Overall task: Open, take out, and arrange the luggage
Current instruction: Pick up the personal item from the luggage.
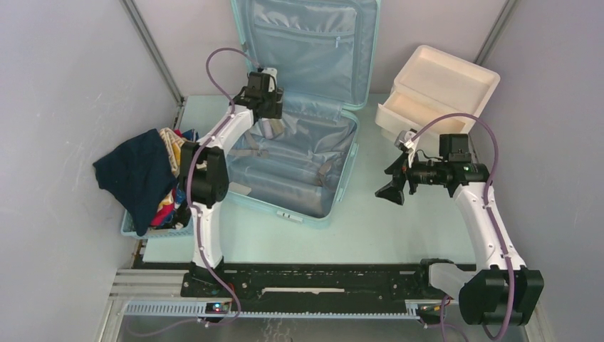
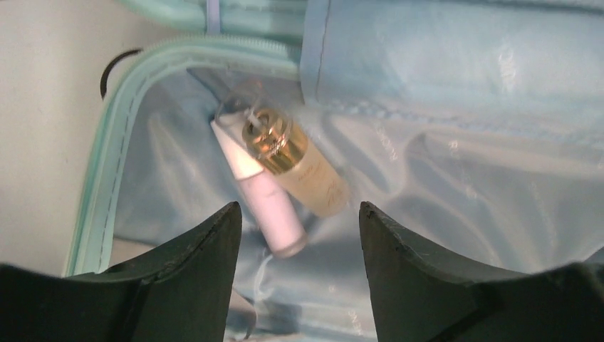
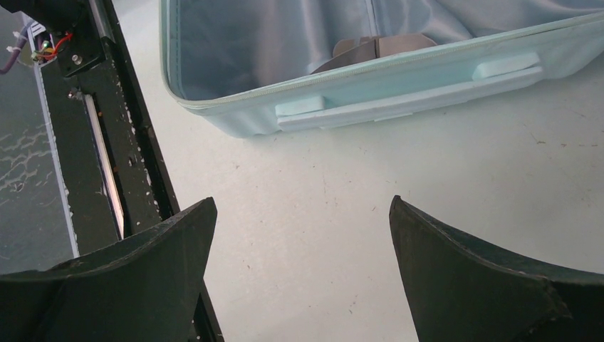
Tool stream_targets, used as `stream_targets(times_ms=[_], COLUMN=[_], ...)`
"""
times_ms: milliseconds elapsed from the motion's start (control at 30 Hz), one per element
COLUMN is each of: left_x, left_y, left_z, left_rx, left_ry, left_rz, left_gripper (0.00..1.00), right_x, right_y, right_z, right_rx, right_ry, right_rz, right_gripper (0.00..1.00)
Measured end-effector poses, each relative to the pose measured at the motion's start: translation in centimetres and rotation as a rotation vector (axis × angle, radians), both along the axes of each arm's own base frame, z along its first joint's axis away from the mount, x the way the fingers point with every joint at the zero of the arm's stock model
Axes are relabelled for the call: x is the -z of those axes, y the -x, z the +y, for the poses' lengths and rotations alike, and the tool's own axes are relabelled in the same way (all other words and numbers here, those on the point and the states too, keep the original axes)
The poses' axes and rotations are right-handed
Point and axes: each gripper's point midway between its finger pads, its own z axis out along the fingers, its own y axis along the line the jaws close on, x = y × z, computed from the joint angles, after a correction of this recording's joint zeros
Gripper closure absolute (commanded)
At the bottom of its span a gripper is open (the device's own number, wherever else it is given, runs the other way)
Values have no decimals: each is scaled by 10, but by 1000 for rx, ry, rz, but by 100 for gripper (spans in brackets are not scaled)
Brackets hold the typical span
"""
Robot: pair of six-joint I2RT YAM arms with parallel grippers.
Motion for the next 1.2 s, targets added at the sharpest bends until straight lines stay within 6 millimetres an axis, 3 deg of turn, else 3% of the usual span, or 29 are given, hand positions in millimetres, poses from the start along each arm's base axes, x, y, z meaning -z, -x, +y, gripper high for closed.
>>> stream_targets(times_ms=[200, 367, 700, 833, 967, 1133, 1200], left_x=[-3, 11, 44, 48, 53, 52, 52], left_y=[-28, -40, -40, -47, -52, -51, -51], left_z=[-5, -3, 10, 11, 12, 10, 10], left_rx=[-6, -27, -101, -118, -138, -151, -154], left_ry=[13, 22, 31, 59, 100, 151, 164], left_rz=[-35, -23, 54, 64, 80, 102, 106], left_gripper=[39, 43, 40, 44, 59, 59, 54], right_x=[6, 12, 21, 23, 23, 23, 23], right_y=[1, 3, 3, 4, 4, 4, 4], right_z=[5, 11, 13, 13, 13, 13, 13], right_rx=[-20, -47, -60, -61, -61, -61, -61], right_ry=[23, 44, 78, 84, 86, 86, 86], right_rz=[11, 19, 37, 42, 43, 43, 43], right_gripper=[0, 0, 0, 0, 0, 0, 0])
